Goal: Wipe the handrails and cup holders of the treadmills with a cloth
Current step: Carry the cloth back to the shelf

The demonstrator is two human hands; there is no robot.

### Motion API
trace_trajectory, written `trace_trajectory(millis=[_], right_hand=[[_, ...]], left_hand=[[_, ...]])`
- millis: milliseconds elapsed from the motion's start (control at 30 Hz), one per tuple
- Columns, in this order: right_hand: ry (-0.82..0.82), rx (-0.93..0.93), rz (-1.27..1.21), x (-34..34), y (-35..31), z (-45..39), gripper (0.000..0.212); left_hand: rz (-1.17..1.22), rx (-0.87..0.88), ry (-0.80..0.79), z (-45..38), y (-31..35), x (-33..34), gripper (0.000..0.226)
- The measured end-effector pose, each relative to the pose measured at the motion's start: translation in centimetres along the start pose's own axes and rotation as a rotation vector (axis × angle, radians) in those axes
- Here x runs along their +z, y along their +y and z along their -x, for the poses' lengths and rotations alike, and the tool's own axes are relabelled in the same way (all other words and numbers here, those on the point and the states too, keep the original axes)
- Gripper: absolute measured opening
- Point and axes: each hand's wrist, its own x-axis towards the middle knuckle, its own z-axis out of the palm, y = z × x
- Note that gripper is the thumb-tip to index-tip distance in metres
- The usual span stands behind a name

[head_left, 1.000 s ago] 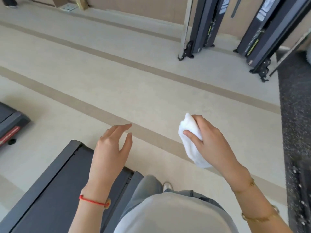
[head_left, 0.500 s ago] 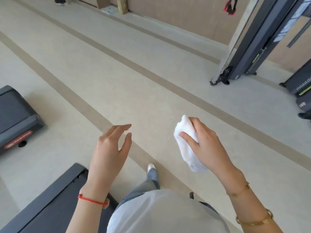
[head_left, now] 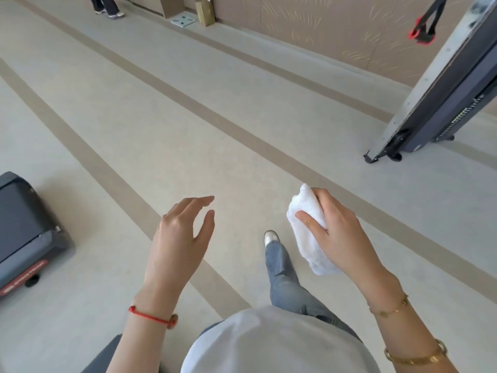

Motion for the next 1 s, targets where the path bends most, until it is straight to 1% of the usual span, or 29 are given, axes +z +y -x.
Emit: trace_trajectory(millis=[233,367,500,600,767,1000], right_hand=[[-0.033,-0.045,0.007,0.0,2.9,-20.1,0.034],[-0.059,-0.110,0.024,-0.5,2.7,-32.2,0.035],[-0.130,-0.158,0.021,0.4,1.7,-42.5,0.034],[-0.177,-0.193,0.013,2.3,1.0,-49.8,0.034],[-0.206,-0.237,0.009,7.5,-0.2,-62.0,0.033],[-0.211,-0.278,-0.024,13.7,-6.6,-81.1,0.031]], left_hand=[[0.010,-0.067,0.048,-17.5,-2.7,5.0,0.024],[-0.017,-0.122,0.116,-27.0,-4.0,5.9,0.024],[-0.024,-0.213,0.148,-34.7,-6.1,6.6,0.024],[-0.004,-0.270,0.165,-40.2,-8.4,7.4,0.024],[-0.014,-0.285,0.202,-50.3,-14.5,8.7,0.023],[-0.037,-0.308,0.215,-67.5,-24.0,6.1,0.023]])
